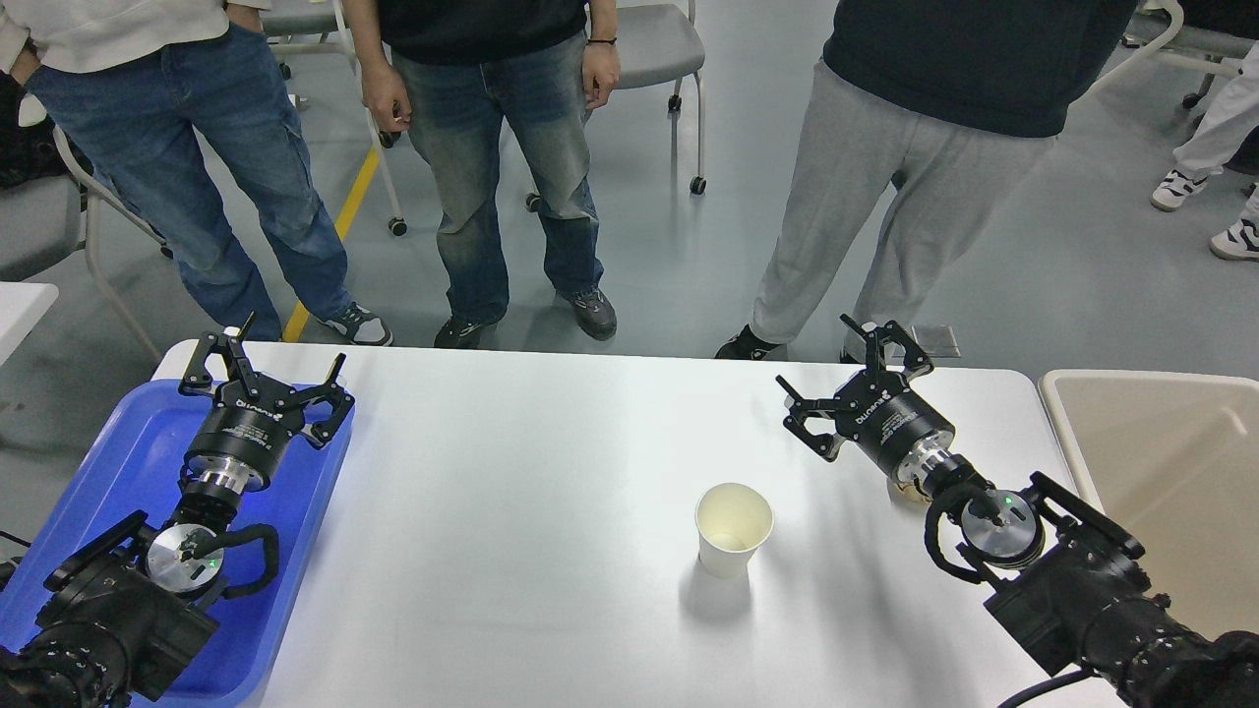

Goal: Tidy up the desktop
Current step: 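Raise the right gripper and swing it toward the white paper cup, then lower the open right gripper around the white paper cup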

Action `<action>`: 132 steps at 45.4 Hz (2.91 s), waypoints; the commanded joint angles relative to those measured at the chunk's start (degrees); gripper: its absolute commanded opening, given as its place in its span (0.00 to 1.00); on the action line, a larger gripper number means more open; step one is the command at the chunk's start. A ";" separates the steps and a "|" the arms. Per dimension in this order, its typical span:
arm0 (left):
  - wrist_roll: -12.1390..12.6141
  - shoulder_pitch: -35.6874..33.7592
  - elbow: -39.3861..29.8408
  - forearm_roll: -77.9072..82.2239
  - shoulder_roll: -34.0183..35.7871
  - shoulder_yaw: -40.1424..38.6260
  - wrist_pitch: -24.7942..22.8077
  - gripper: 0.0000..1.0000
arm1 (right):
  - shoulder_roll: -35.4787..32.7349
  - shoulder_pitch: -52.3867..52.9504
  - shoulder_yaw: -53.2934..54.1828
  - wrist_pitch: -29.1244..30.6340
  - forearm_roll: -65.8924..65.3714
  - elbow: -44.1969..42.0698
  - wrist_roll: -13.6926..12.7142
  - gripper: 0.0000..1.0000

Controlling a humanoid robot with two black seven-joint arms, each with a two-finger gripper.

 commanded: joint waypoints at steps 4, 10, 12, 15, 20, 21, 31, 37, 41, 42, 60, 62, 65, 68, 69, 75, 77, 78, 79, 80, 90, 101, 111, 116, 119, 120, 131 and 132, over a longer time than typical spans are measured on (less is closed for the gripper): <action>0.00 0.00 -0.05 0.04 0.09 0.09 0.00 1.00 | -0.19 0.06 -0.01 0.00 0.00 0.04 0.00 1.00; 0.00 0.00 -0.05 0.04 0.09 0.00 0.00 1.00 | -0.19 -0.11 -0.09 0.00 0.00 0.57 0.00 1.00; 0.00 0.00 0.04 0.04 0.09 0.00 0.00 1.00 | -0.19 -0.29 -0.09 0.09 -0.09 0.83 0.00 1.00; 0.00 0.00 -0.05 0.04 0.09 0.00 0.00 1.00 | -0.36 -0.38 -0.18 0.09 -0.17 1.18 0.00 1.00; 0.00 0.00 -0.05 0.04 0.09 0.00 0.00 1.00 | -2.38 -0.91 -0.27 -0.08 -0.18 4.43 0.00 1.00; 0.00 0.00 0.04 0.04 0.09 0.00 0.00 1.00 | -2.73 -0.99 -0.27 -0.08 -0.26 5.13 0.00 1.00; 0.00 0.00 -0.05 0.04 0.09 0.00 0.00 1.00 | -7.12 -0.99 -1.67 -0.61 -7.73 10.67 0.00 1.00; 0.00 0.00 0.04 0.04 0.09 0.00 0.00 1.00 | -12.31 -0.99 -1.85 -1.58 -11.07 17.43 -0.53 1.00; 0.00 0.00 -0.05 0.04 0.09 0.00 0.00 1.00 | -15.82 -0.64 -4.04 -2.89 -15.28 22.44 -1.05 1.00; 0.00 0.00 -0.05 0.04 0.09 0.00 0.00 1.00 | -16.79 -0.47 -5.01 -3.16 -16.86 23.67 -1.14 1.00; 0.00 0.00 -0.05 0.04 0.09 0.09 0.00 1.00 | -35.42 8.84 -21.00 -3.78 -27.51 42.48 -4.39 1.00; 0.00 0.00 -0.05 0.04 0.09 0.09 0.00 1.00 | -37.18 10.42 -22.76 -3.60 -27.60 44.24 -5.01 1.00; 0.00 0.00 -0.05 0.04 0.09 0.09 0.00 1.00 | -39.55 12.97 -25.66 -3.42 -27.68 47.40 -6.41 1.00; 0.00 0.00 -0.05 0.04 0.09 0.09 0.00 1.00 | -41.23 16.05 -28.82 -3.51 -27.68 50.31 -7.38 1.00; 0.00 0.00 -0.05 0.04 0.09 0.09 0.00 1.00 | -41.58 17.10 -29.88 -3.51 -27.68 51.18 -7.56 1.00; 0.00 0.00 -0.05 0.04 0.09 0.00 0.00 1.00 | -41.93 23.34 -37.78 -3.95 -28.21 53.83 -7.65 1.00; 0.00 0.00 -0.05 0.04 0.09 0.00 0.00 1.00 | -41.50 27.81 -43.83 -4.04 -29.96 53.83 -7.73 1.00; 0.00 0.00 -0.05 0.04 0.09 0.00 0.00 1.00 | -41.32 28.88 -45.25 -4.04 -30.32 53.74 -7.82 1.00; 0.00 0.00 -0.05 0.04 0.09 0.00 0.00 1.00 | -41.15 30.11 -46.66 -4.04 -30.67 53.74 -8.08 1.00; 0.00 0.00 -0.05 0.04 0.09 0.00 0.00 1.00 | -41.06 31.16 -47.98 -4.04 -30.93 53.74 -8.35 1.00; 0.00 0.00 -0.05 0.04 0.09 0.00 0.00 1.00 | -36.58 40.66 -59.67 -4.74 -31.29 53.30 -10.89 1.00; 0.00 0.00 -0.05 0.04 0.09 0.00 0.00 1.00 | -28.50 43.92 -66.27 -8.78 -31.55 48.48 -13.45 1.00; 0.00 0.00 -0.05 0.04 0.09 0.09 0.00 1.00 | -21.02 43.74 -67.15 -11.33 -30.68 42.50 -16.17 1.00; 0.00 0.00 -0.05 0.04 0.09 0.09 0.00 1.00 | -19.09 43.83 -68.56 -11.42 -28.31 41.70 -18.80 1.00; 0.00 0.00 -0.05 0.04 0.09 0.09 0.00 1.00 | -18.91 43.92 -68.73 -11.42 -27.34 41.70 -20.39 1.00; 0.00 0.00 -0.05 0.04 0.09 0.09 0.00 1.00 | -18.82 43.92 -68.74 -11.42 -27.16 41.79 -20.83 1.00; 0.00 0.00 -0.05 0.04 0.09 0.09 0.00 1.00 | -16.62 43.13 -72.25 -11.42 -26.81 41.88 -23.11 1.00; 0.00 0.00 -0.05 0.04 0.09 0.09 0.00 1.00 | -16.53 42.87 -72.34 -11.42 -26.81 41.88 -23.29 1.00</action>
